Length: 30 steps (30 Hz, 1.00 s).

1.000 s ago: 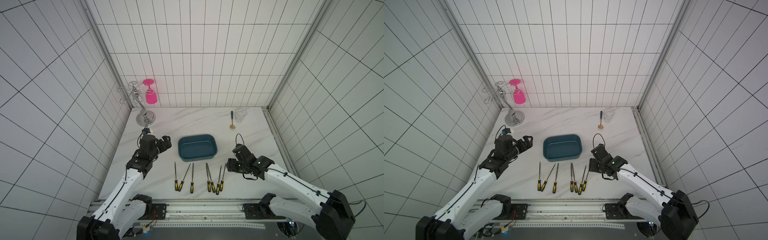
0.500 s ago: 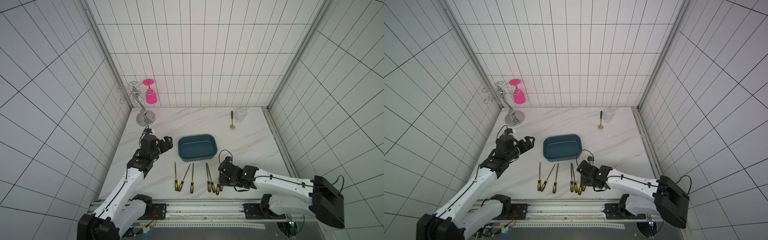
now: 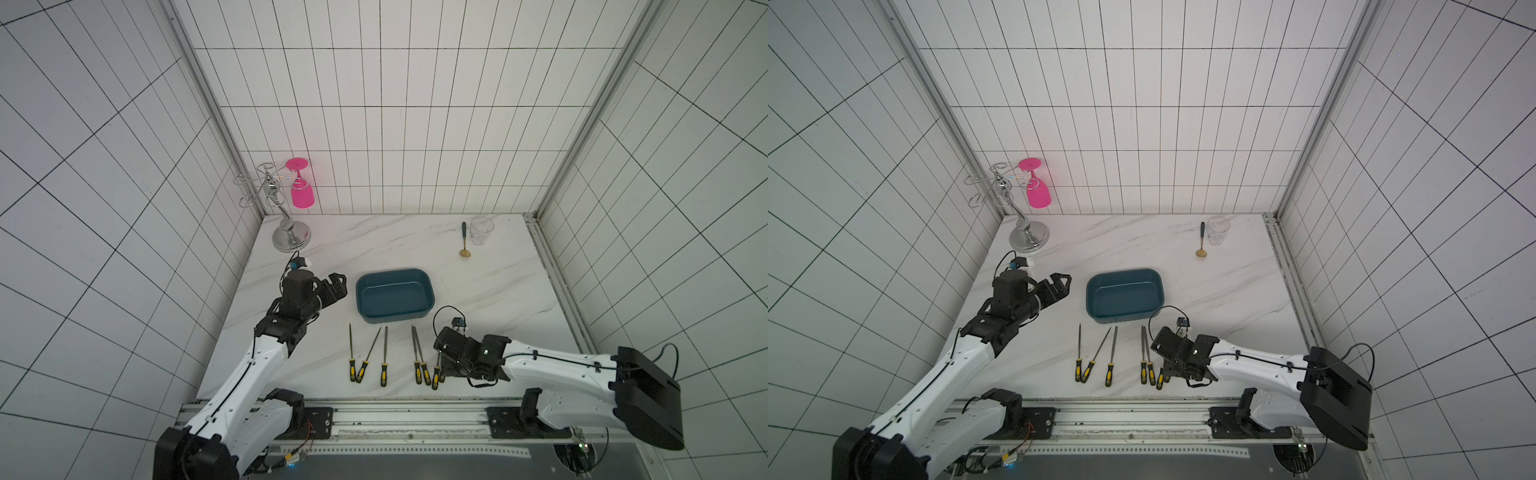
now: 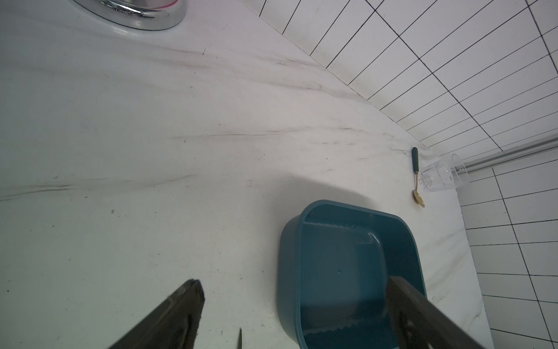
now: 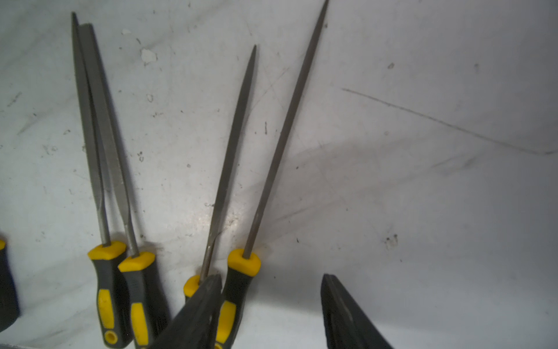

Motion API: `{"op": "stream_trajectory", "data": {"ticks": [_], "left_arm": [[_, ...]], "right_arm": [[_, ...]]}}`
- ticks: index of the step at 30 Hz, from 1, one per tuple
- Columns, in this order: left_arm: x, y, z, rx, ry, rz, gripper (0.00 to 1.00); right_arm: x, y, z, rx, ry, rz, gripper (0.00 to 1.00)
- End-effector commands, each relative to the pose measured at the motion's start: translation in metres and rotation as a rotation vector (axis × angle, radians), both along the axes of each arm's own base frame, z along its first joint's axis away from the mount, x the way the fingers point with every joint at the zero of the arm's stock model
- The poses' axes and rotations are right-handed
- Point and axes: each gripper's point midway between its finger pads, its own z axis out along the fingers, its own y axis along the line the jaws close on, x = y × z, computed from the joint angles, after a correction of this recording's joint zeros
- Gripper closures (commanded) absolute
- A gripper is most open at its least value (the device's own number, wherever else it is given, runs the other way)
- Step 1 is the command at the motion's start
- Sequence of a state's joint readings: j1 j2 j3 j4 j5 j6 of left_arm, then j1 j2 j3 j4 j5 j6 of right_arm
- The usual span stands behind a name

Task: Put the file tool into the storage box
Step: Pick up the file tool from the center of the board.

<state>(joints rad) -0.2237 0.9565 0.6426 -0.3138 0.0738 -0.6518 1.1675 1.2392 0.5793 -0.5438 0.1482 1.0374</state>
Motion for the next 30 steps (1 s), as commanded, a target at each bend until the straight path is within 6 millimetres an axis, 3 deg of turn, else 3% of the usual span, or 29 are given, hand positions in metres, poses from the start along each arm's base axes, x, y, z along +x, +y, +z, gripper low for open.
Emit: {"op": "stream_trajectory", "data": {"ticks": [1,8,17,19,22,25,30], "left_arm": [[0.000,-0.003,0.006,-0.003,-0.010,-0.010,0.02],[0.003,-0.001,0.005,0.015,-0.007,-0.006,0.02],[0.003,-0.004,0.003,0.006,0.002,-0.012,0.02],[0.004,-0.004,0.003,0.007,0.004,-0.013,0.02],[0.003,-0.003,0.002,0.015,0.007,-0.011,0.02],[0.002,0.000,0.000,0.031,0.014,0.002,0.02],[0.000,0.003,0.003,0.053,0.001,0.000,0.02]], "right_arm": [[0.000,-0.008,-0.006,-0.054,-0.007,-0.002,0.44],[-0.002,-0.004,-0.015,-0.105,0.026,0.030,0.46],[-0.002,-0.044,-0.004,-0.194,-0.013,-0.017,0.61],[-0.003,-0.046,-0.002,-0.178,-0.015,-0.026,0.57],[-0.004,-0.044,0.000,-0.162,-0.010,-0.019,0.39],[-0.008,-0.039,0.002,-0.145,0.002,-0.009,0.36],[-0.022,-0.045,0.003,-0.189,0.016,0.012,0.41]]}}
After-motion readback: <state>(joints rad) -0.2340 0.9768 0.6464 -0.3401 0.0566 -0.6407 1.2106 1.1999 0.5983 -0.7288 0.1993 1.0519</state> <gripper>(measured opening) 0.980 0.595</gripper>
